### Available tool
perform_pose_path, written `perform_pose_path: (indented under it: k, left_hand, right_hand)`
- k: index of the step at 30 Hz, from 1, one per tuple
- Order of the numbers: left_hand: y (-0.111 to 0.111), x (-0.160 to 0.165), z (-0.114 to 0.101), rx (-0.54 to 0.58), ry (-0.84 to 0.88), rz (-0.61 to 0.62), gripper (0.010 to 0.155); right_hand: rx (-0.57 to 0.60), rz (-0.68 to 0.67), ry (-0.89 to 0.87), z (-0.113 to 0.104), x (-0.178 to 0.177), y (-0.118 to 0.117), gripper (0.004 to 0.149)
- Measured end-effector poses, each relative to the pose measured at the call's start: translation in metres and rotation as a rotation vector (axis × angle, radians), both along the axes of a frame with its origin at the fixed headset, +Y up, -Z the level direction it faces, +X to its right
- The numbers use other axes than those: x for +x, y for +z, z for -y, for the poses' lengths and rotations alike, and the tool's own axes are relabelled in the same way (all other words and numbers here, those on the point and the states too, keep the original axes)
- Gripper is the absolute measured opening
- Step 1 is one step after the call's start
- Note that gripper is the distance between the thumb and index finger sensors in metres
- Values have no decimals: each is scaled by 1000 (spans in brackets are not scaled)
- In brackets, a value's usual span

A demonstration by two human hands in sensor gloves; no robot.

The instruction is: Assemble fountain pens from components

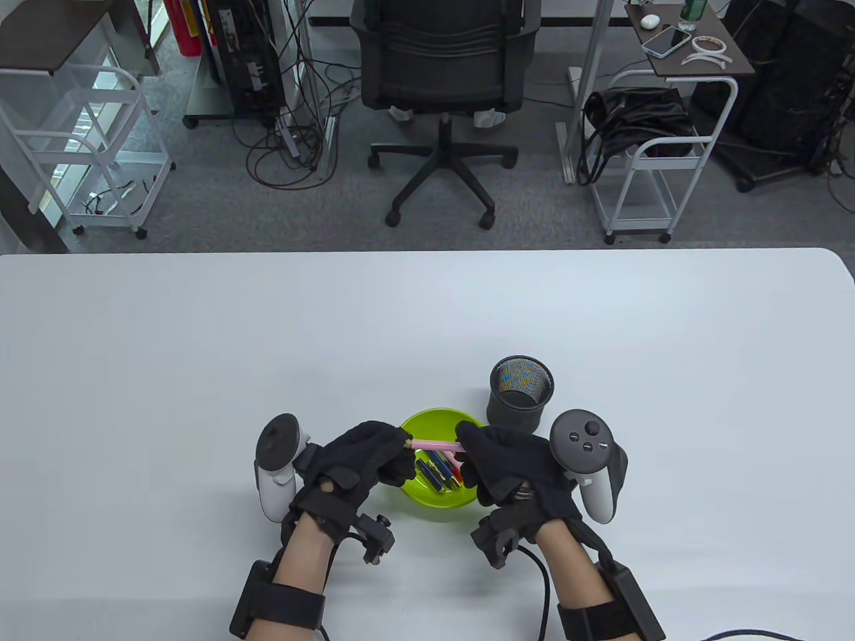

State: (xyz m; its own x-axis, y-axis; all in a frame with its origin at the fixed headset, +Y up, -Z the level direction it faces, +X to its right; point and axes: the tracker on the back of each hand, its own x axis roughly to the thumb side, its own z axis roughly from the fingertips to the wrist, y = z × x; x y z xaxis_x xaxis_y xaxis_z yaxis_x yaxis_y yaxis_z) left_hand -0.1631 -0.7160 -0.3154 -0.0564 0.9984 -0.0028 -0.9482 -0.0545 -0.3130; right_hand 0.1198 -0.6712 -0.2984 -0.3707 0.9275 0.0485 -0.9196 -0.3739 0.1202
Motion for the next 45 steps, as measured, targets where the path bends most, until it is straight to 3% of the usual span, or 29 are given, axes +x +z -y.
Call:
perform_pose_path:
  k: [3, 9, 14, 17, 23, 27, 31, 36, 41, 43, 45]
  left_hand:
    - [0, -6, 0, 2, 6, -35, 38]
    - [-1, -5, 1, -6, 18, -27, 38]
    - [1, -2, 0, -3, 1, -24, 38]
    - [0, -6, 1, -5, 8, -44, 38]
    - [0, -6, 3, -23, 6, -52, 39]
    - [0, -4, 2, -14, 4, -37, 39]
    - [0, -6, 3, -24, 11, -48, 39]
    - [-1, -6, 3, -19, 7, -45, 39]
    - [-2, -6, 5, -36, 19, -38, 39]
    - [-2, -6, 5, -36, 21, -39, 39]
    - [-2, -5, 5, -32, 14, -37, 39]
  right_hand:
    - [11, -68, -5, -3, 0, -1, 72]
    - [64, -57, -77, -8, -1, 1, 46]
    - [77, 71, 18, -6, 3, 4, 52]
    - [67, -14, -16, -7, 2, 2, 63]
    - [77, 16, -23, -7, 4, 2, 46]
    - [49, 69, 32, -4, 5, 2, 51]
    - [28, -17, 12, -4, 5, 0, 59]
    - [34, 8, 27, -6, 4, 1, 47]
    - [21, -42, 5, -2, 3, 0, 62]
    - [16, -101, -19, -5, 1, -1, 54]
    - [34, -70, 10, -6, 0, 0, 48]
